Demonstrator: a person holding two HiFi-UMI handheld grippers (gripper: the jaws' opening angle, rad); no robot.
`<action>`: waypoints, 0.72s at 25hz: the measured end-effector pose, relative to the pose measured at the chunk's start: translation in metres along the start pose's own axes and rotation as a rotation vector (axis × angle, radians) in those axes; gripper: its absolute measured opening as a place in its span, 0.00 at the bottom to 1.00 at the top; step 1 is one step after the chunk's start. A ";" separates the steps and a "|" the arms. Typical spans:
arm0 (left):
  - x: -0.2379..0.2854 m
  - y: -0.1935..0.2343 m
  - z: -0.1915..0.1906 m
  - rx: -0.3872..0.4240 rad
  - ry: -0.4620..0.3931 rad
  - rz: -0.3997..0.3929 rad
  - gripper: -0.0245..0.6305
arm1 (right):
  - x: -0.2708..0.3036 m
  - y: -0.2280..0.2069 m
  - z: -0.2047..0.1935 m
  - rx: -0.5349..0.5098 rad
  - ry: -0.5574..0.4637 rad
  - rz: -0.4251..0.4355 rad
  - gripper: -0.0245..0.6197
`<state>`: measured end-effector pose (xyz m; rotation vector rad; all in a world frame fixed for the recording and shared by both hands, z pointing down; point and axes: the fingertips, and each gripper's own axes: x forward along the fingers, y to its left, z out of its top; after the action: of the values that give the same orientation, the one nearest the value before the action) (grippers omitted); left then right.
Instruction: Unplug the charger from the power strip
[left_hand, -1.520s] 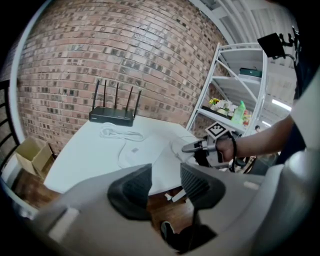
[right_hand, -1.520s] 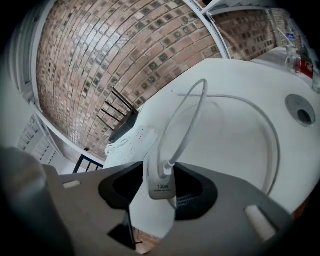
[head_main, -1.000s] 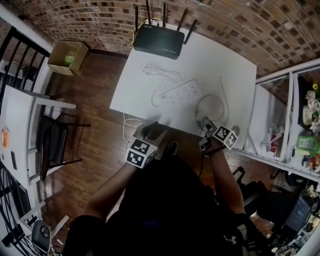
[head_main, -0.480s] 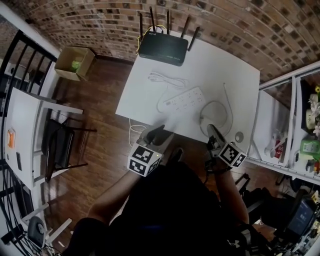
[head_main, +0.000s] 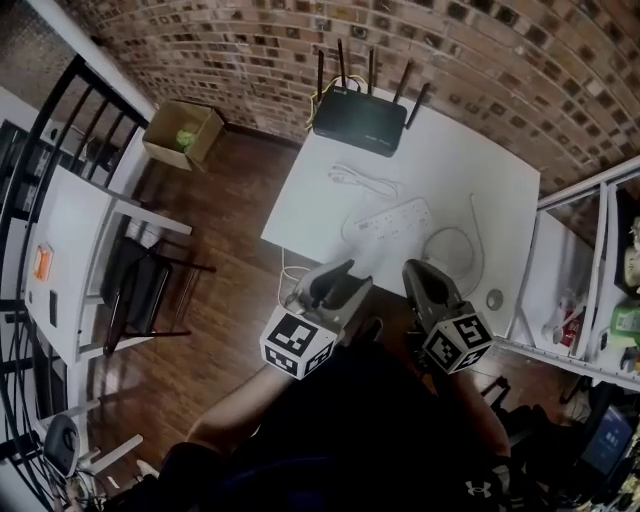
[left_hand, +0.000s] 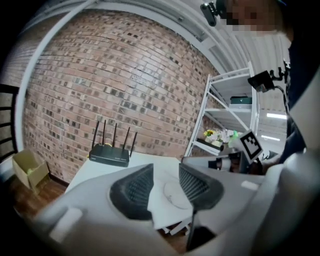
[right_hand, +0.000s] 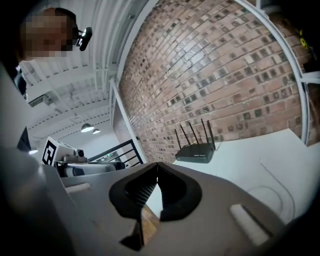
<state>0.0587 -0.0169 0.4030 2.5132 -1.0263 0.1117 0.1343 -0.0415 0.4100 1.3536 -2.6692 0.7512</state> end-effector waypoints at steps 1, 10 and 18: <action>-0.003 0.000 0.004 0.000 -0.013 0.009 0.28 | 0.003 0.004 0.004 -0.017 -0.004 0.009 0.05; -0.025 0.010 0.015 0.004 -0.058 0.087 0.28 | 0.018 0.028 0.017 -0.121 -0.013 0.054 0.05; -0.045 0.019 0.015 0.001 -0.091 0.165 0.28 | 0.035 0.051 0.011 -0.190 0.001 0.114 0.05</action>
<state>0.0119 -0.0066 0.3859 2.4517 -1.2696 0.0461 0.0754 -0.0469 0.3891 1.1648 -2.7539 0.4906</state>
